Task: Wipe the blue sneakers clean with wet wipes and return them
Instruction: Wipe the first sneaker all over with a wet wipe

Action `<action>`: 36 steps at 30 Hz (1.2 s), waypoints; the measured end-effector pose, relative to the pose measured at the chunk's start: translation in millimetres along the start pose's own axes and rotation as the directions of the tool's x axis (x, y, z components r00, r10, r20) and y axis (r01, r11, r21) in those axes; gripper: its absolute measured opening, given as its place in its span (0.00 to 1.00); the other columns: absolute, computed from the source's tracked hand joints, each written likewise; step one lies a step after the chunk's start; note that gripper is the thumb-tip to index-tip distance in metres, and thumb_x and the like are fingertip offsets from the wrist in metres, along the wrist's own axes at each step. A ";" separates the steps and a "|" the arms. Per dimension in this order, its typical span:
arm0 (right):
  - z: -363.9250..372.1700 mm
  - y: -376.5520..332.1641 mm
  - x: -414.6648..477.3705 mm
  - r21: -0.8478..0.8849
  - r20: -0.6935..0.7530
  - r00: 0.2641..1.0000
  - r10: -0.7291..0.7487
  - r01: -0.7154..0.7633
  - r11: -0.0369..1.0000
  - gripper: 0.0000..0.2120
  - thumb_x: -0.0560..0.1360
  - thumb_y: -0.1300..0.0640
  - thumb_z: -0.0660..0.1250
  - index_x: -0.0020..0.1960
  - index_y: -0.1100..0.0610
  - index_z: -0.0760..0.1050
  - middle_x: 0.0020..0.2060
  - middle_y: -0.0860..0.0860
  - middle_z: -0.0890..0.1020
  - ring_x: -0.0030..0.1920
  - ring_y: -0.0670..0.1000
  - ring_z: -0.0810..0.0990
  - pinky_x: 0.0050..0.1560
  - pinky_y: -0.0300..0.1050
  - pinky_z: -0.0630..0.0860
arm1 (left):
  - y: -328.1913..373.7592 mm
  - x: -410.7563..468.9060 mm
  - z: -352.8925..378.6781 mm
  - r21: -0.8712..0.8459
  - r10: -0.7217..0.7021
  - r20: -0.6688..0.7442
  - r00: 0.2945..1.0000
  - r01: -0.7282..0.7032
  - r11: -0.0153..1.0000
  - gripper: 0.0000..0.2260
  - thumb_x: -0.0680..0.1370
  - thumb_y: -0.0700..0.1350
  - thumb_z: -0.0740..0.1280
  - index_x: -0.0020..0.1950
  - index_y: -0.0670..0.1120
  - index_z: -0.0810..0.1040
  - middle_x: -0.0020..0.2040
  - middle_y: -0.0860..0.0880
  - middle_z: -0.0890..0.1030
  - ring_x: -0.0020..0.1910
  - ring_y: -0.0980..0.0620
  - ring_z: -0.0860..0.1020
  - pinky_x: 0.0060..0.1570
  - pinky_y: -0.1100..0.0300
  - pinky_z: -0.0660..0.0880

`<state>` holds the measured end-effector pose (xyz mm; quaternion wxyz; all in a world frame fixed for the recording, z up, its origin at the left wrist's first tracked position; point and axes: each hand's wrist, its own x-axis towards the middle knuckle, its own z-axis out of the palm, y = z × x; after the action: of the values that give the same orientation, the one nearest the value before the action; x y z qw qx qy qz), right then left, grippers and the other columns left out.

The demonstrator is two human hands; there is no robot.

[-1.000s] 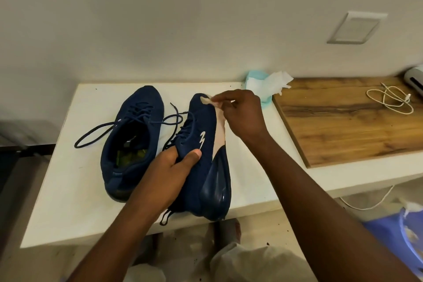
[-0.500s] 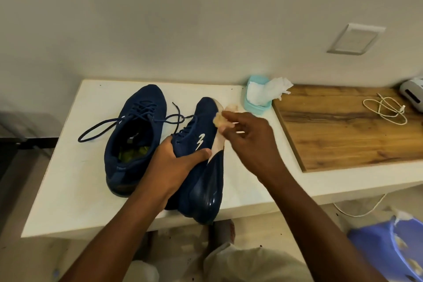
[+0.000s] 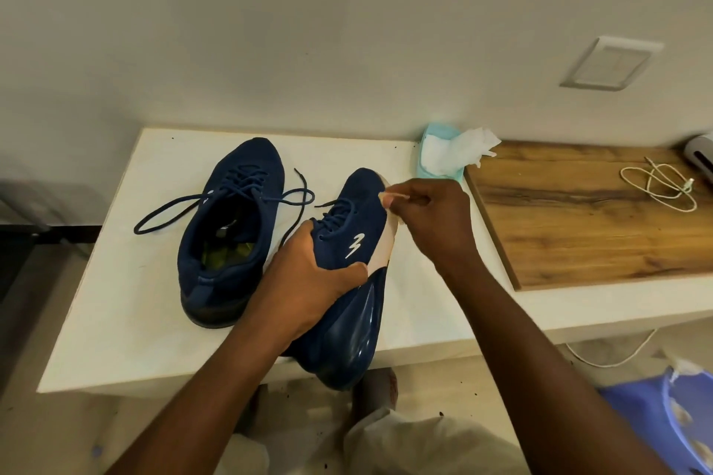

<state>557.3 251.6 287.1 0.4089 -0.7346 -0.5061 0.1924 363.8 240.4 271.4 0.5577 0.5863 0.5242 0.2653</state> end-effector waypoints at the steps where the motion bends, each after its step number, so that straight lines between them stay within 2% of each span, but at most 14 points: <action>1: 1.7 0.9 9.2 -0.001 0.007 1.000 0.003 -0.003 1.000 0.06 0.76 0.55 0.72 0.50 0.54 0.85 0.43 0.45 0.85 0.44 0.42 0.82 0.46 0.30 0.74 | 0.3 0.2 1.4 0.004 0.002 0.005 1.000 -0.002 1.000 0.19 0.70 0.50 0.78 0.53 0.59 0.73 0.49 0.62 0.81 0.46 0.61 0.81 0.44 0.62 0.79; 6: 15.4 5.4 58.3 -0.128 0.019 1.000 -0.024 0.026 0.991 0.08 0.76 0.62 0.69 0.53 0.57 0.85 0.51 0.51 0.86 0.51 0.47 0.82 0.54 0.34 0.73 | 0.3 -0.7 7.5 0.038 0.021 0.000 1.000 -0.021 0.999 0.21 0.70 0.51 0.78 0.56 0.59 0.71 0.49 0.63 0.80 0.47 0.62 0.80 0.44 0.63 0.78; 9: 24.4 -1.1 73.0 -0.230 0.123 0.992 -0.020 0.049 0.972 0.09 0.78 0.63 0.66 0.54 0.57 0.84 0.54 0.52 0.85 0.55 0.50 0.81 0.56 0.35 0.70 | -2.9 -0.2 5.0 0.026 0.006 -0.031 1.000 -0.005 1.000 0.21 0.70 0.51 0.78 0.57 0.59 0.72 0.51 0.62 0.80 0.48 0.60 0.81 0.47 0.60 0.80; 12: 19.1 -4.3 58.9 -0.312 0.172 0.984 -0.047 0.099 0.945 0.11 0.79 0.63 0.63 0.55 0.57 0.83 0.54 0.52 0.84 0.52 0.49 0.79 0.53 0.35 0.68 | -4.8 -0.3 2.6 0.029 -0.004 -0.065 0.998 0.006 1.000 0.24 0.69 0.51 0.78 0.61 0.57 0.72 0.54 0.60 0.80 0.51 0.58 0.81 0.51 0.55 0.81; 15: 3.9 3.3 23.0 -0.295 0.152 0.987 -0.057 0.101 0.950 0.10 0.81 0.61 0.64 0.56 0.56 0.83 0.50 0.48 0.80 0.49 0.44 0.74 0.46 0.29 0.66 | -5.2 0.0 3.1 0.027 0.009 -0.073 0.997 -0.007 1.000 0.25 0.68 0.51 0.79 0.60 0.56 0.71 0.54 0.60 0.80 0.50 0.59 0.80 0.50 0.57 0.80; 17: 0.2 12.1 0.1 -0.285 0.112 0.993 -0.048 0.078 0.955 0.10 0.81 0.59 0.64 0.58 0.54 0.82 0.48 0.47 0.78 0.48 0.43 0.73 0.46 0.28 0.66 | -4.7 -0.6 4.7 0.029 0.010 -0.061 0.998 -0.008 1.000 0.24 0.68 0.51 0.79 0.59 0.58 0.71 0.53 0.60 0.80 0.50 0.58 0.81 0.49 0.56 0.80; 19: 1.2 15.9 -3.5 -0.266 0.079 0.996 -0.043 0.063 0.962 0.09 0.80 0.58 0.65 0.57 0.53 0.82 0.48 0.47 0.79 0.48 0.43 0.74 0.47 0.29 0.67 | -3.3 -1.0 6.5 0.030 0.009 -0.049 0.999 -0.007 1.000 0.24 0.68 0.51 0.79 0.59 0.58 0.72 0.53 0.60 0.81 0.50 0.57 0.81 0.50 0.55 0.81; 22: 7.0 8.3 28.2 -0.225 0.092 0.996 -0.023 0.043 0.973 0.09 0.79 0.60 0.66 0.54 0.56 0.84 0.49 0.50 0.84 0.45 0.44 0.77 0.43 0.27 0.67 | -2.8 -0.6 7.7 0.035 0.011 -0.042 0.999 -0.010 0.999 0.25 0.68 0.50 0.79 0.61 0.57 0.71 0.54 0.60 0.80 0.51 0.57 0.81 0.49 0.56 0.81; 25: 15.2 -1.2 69.5 -0.214 0.125 0.992 0.020 0.007 0.977 0.07 0.76 0.62 0.68 0.50 0.59 0.85 0.48 0.53 0.86 0.48 0.49 0.81 0.48 0.35 0.72 | -3.7 -1.2 6.7 0.029 0.003 -0.050 0.999 -0.001 1.000 0.25 0.68 0.50 0.79 0.61 0.57 0.72 0.54 0.60 0.81 0.51 0.57 0.81 0.50 0.55 0.81; 28: 20.1 -5.6 84.5 -0.206 0.227 0.973 0.042 0.006 0.979 0.08 0.78 0.62 0.67 0.52 0.59 0.85 0.50 0.53 0.85 0.52 0.49 0.81 0.51 0.38 0.73 | -5.4 -1.6 4.1 0.016 -0.017 -0.080 0.997 0.019 1.000 0.25 0.68 0.50 0.79 0.61 0.56 0.72 0.53 0.58 0.82 0.50 0.57 0.82 0.52 0.53 0.82; 33: -1.5 1.2 41.7 -0.253 0.213 0.977 -0.007 0.062 0.966 0.10 0.80 0.58 0.65 0.57 0.57 0.83 0.53 0.51 0.84 0.50 0.46 0.78 0.54 0.39 0.73 | -6.3 -2.0 4.1 0.010 0.014 -0.111 0.994 -0.013 1.000 0.24 0.68 0.50 0.79 0.60 0.55 0.73 0.52 0.61 0.81 0.49 0.60 0.81 0.46 0.62 0.79; 36: -9.7 6.5 6.2 -0.273 0.200 0.979 -0.029 0.085 0.958 0.09 0.80 0.58 0.66 0.57 0.55 0.83 0.48 0.47 0.81 0.47 0.45 0.77 0.50 0.36 0.71 | -6.5 -0.2 5.3 0.016 0.008 -0.089 0.996 -0.007 1.000 0.24 0.68 0.50 0.79 0.60 0.57 0.72 0.52 0.61 0.81 0.49 0.60 0.81 0.48 0.58 0.80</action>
<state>570.4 252.3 288.5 0.2549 -0.7478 -0.5867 0.1777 366.4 237.1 264.2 0.5281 0.5801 0.5485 0.2893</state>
